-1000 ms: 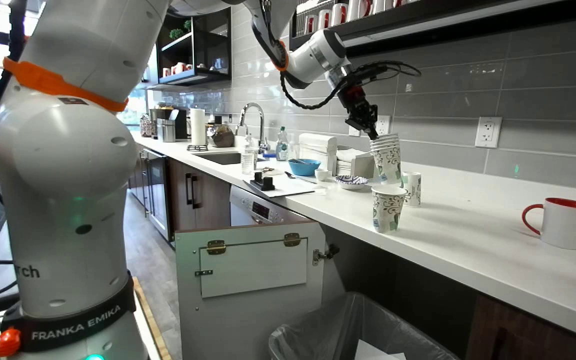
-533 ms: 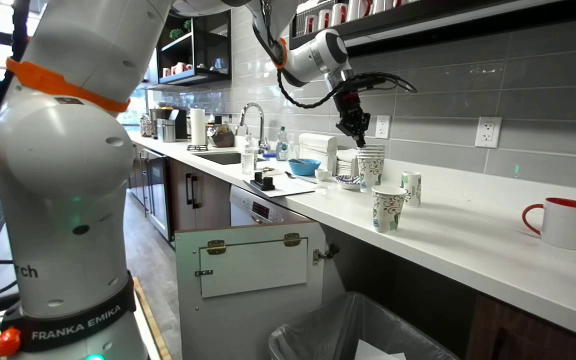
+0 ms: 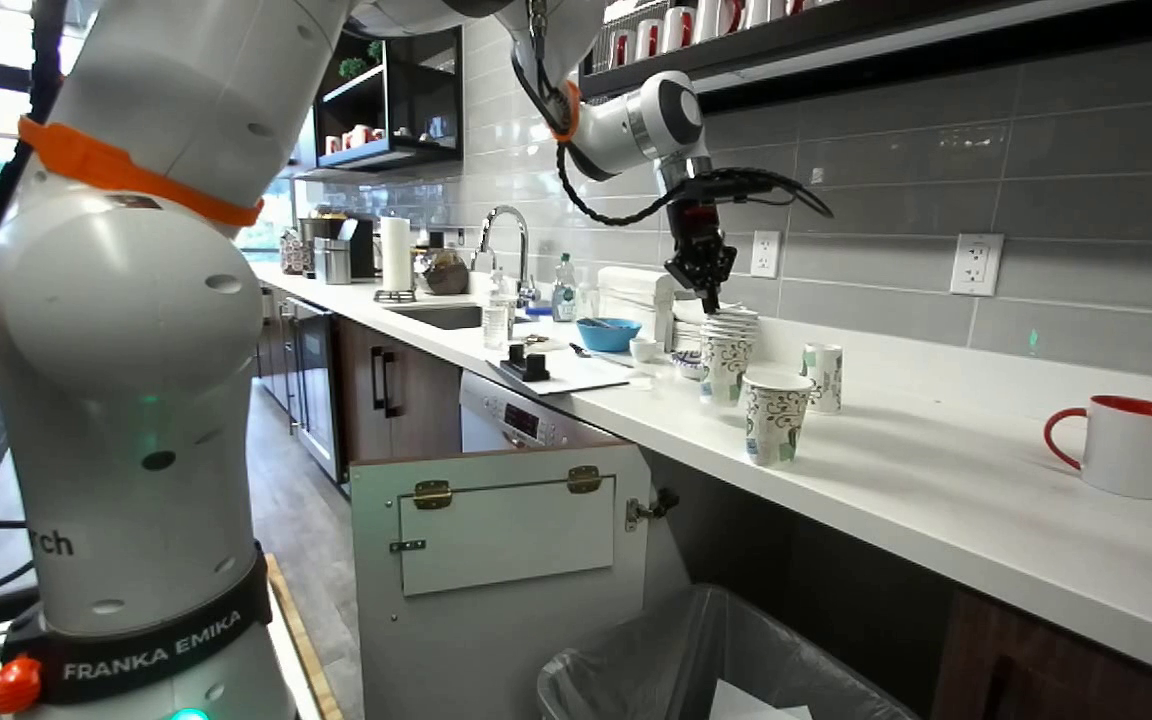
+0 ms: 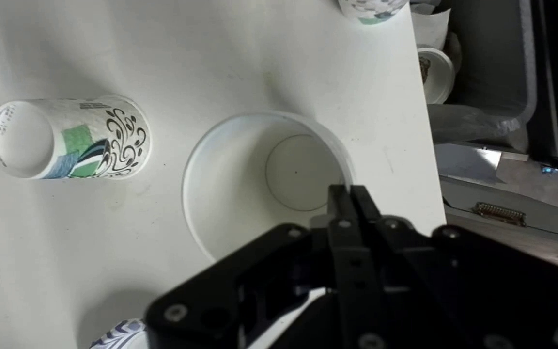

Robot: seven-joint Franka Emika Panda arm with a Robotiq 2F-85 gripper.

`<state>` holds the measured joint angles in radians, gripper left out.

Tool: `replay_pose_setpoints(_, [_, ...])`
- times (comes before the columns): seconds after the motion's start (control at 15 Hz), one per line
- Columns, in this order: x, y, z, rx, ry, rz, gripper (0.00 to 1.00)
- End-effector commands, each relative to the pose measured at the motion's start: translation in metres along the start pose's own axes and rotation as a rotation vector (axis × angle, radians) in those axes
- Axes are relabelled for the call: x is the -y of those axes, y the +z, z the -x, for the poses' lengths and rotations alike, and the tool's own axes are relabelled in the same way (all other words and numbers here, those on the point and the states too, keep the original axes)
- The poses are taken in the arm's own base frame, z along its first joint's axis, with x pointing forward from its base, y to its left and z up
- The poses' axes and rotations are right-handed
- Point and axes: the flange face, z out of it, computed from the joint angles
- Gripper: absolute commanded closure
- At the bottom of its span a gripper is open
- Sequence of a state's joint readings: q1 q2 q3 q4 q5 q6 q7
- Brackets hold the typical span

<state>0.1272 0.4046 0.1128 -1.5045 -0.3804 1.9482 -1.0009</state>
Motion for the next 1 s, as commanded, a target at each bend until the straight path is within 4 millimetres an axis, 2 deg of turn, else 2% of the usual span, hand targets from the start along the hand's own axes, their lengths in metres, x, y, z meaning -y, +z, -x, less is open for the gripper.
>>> replay_pose_setpoints(0.0, [0.009, -0.007, 0.004, 0.041, 0.010, 0.002, 0.99])
replay_pose_setpoints(0.93, [0.017, 0.019, 0.000, 0.034, 0.024, -0.023, 0.99])
